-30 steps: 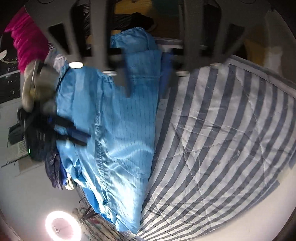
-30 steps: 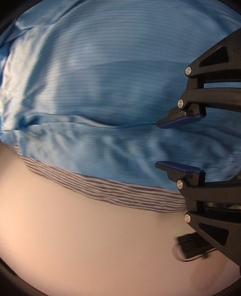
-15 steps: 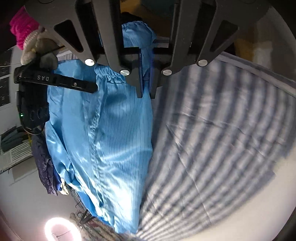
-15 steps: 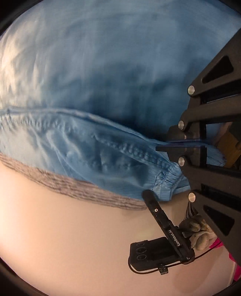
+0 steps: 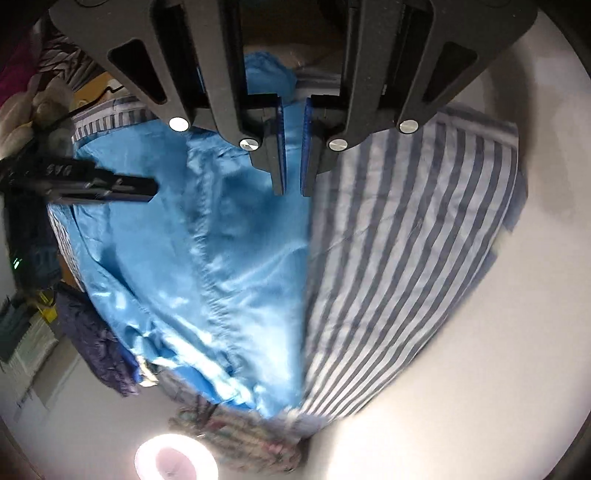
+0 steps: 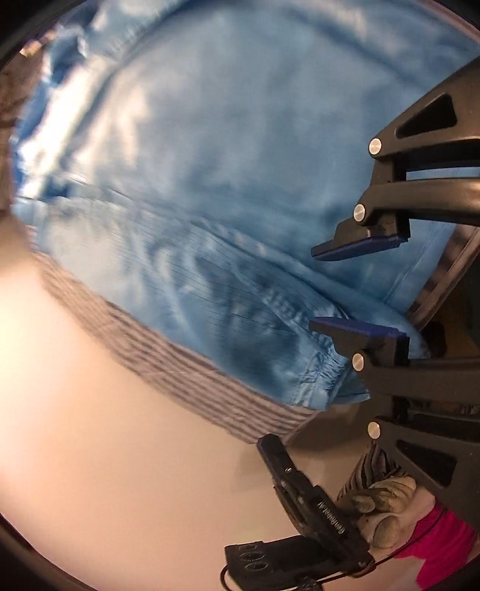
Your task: Fold large clothes
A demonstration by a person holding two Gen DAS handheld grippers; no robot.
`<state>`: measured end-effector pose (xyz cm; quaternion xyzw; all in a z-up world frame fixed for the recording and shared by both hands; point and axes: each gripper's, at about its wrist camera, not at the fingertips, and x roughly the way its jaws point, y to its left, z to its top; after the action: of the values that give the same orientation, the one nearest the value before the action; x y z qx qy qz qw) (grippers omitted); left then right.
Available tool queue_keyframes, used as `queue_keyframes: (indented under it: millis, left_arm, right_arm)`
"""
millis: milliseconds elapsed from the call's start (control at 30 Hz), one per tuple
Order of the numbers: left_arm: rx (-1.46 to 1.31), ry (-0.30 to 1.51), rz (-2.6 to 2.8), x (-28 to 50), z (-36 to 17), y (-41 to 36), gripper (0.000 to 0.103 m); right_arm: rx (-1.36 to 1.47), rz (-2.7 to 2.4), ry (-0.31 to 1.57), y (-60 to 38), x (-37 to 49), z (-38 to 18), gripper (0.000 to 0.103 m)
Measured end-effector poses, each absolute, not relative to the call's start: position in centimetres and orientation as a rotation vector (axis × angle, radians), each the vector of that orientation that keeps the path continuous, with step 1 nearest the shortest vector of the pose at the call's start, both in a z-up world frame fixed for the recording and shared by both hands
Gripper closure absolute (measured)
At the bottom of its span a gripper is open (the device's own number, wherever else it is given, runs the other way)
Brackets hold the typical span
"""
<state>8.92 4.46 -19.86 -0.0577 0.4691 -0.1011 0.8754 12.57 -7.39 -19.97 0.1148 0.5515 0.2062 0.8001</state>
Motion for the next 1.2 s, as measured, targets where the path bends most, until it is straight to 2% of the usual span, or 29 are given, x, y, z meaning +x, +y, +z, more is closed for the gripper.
queue_keyframes:
  millis: [67,133,400,567,733,767,833,867,900,1100,1200]
  left_arm:
    - [-0.079,0.98,-0.251,9.3,-20.3,2.6,0.099]
    - [-0.059,1.007,-0.279,9.9,-21.2,1.2,0.099]
    - [-0.07,1.195,-0.296,11.9,-27.1,-0.9,0.099]
    - [-0.055,1.164,-0.296,11.6,-25.1,-1.6,0.099]
    - [-0.072,1.071,-0.345,10.5,-20.3,-2.7,0.098]
    - [-0.076,1.052,-0.362,10.4,-19.3,-3.2,0.094]
    - [-0.076,1.021,-0.385,10.4,-17.7,-4.2,0.076]
    - [-0.076,1.007,-0.395,10.4,-17.0,-4.6,0.06]
    - [-0.076,0.992,-0.411,10.3,-16.4,-5.1,0.054]
    - [-0.04,0.983,-0.482,10.3,-15.2,-8.3,0.054]
    - [-0.037,1.001,-0.494,10.5,-15.5,-9.1,0.054]
  right_arm:
    - [0.257,0.408,1.119,-8.7,12.1,-18.4,0.068]
    - [0.287,0.359,1.051,-11.0,11.3,-16.5,0.062]
    - [0.312,0.201,0.984,-21.2,7.8,-12.3,0.059]
    - [0.355,0.084,0.96,-28.4,5.6,-11.1,0.052]
    - [0.431,-0.004,0.951,-36.1,4.3,-11.2,0.045]
    - [0.412,-0.044,0.957,-37.0,4.2,-11.7,0.045]
    - [0.411,-0.115,0.973,-39.4,3.8,-13.0,0.044]
    - [0.43,-0.131,0.977,-40.3,3.6,-13.5,0.044]
    - [0.477,-0.145,0.98,-41.8,3.4,-14.4,0.043]
    - [0.665,-0.166,0.986,-45.9,2.9,-18.7,0.039]
    - [0.67,-0.152,1.012,-45.8,3.2,-19.9,0.039]
